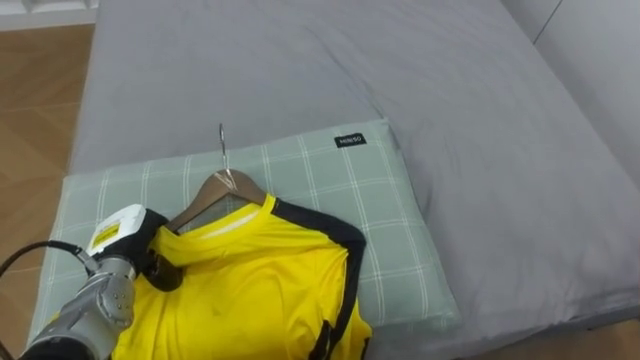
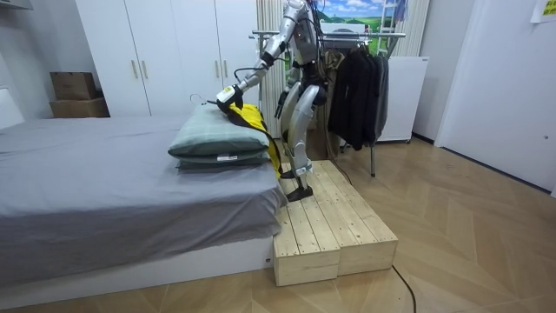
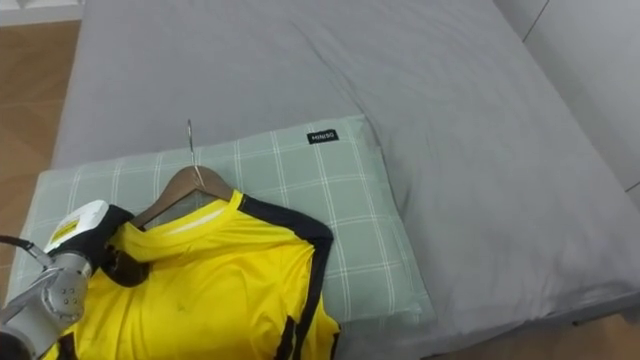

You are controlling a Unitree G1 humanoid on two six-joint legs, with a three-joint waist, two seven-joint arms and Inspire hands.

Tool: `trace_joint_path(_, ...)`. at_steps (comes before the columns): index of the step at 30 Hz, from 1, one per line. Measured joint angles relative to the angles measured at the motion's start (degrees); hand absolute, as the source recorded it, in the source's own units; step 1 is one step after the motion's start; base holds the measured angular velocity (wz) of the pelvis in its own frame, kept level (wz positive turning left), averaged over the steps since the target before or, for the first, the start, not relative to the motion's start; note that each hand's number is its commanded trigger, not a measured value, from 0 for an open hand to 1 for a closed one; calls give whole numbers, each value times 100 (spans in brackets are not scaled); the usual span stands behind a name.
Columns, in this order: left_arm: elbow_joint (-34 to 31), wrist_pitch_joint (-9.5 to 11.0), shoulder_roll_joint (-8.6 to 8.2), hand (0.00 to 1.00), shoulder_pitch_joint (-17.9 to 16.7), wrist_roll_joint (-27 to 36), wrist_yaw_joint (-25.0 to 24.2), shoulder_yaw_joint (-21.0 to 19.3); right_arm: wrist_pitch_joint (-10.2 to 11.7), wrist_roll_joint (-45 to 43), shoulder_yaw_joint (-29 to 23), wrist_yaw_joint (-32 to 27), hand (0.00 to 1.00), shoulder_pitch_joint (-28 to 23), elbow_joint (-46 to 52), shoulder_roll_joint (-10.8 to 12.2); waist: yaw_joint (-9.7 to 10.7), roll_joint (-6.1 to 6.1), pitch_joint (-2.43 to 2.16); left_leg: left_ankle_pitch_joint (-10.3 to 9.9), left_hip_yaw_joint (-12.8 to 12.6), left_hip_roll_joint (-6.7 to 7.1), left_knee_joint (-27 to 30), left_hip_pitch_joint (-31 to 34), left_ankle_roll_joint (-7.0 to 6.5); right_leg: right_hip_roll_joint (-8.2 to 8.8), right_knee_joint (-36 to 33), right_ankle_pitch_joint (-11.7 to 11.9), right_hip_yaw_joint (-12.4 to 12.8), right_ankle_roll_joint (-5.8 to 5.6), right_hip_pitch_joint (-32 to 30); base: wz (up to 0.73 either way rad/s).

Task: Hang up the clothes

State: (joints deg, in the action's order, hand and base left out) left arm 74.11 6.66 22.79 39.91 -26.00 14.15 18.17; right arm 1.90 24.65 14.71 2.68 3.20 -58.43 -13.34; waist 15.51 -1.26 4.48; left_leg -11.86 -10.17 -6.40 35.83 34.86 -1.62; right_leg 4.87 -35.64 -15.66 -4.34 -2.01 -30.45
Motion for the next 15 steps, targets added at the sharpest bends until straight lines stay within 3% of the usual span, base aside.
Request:
trace_joint_path(8,-94,80,11,100,33,-176,4,-8,-1,-339,39,60,0,180,-434,7,-77,-27,-8,1,-2,-6,-166,-238,-2,-35,394,130,-43,-34,349,0)
trace_joint_path(11,-149,162,6,100,31,-253,2,-8,7,-454,48,110,0,240,-671,-1,-195,-41,-14,0,5,3,-265,-468,0,-49,568,155,-48,-46,616,1)
trace_joint_path(15,-756,191,9,100,26,-547,19,-12,27,-584,37,113,0,246,-868,-48,-480,-87,-40,11,12,30,-449,-761,20,-50,721,165,-77,-44,918,3)
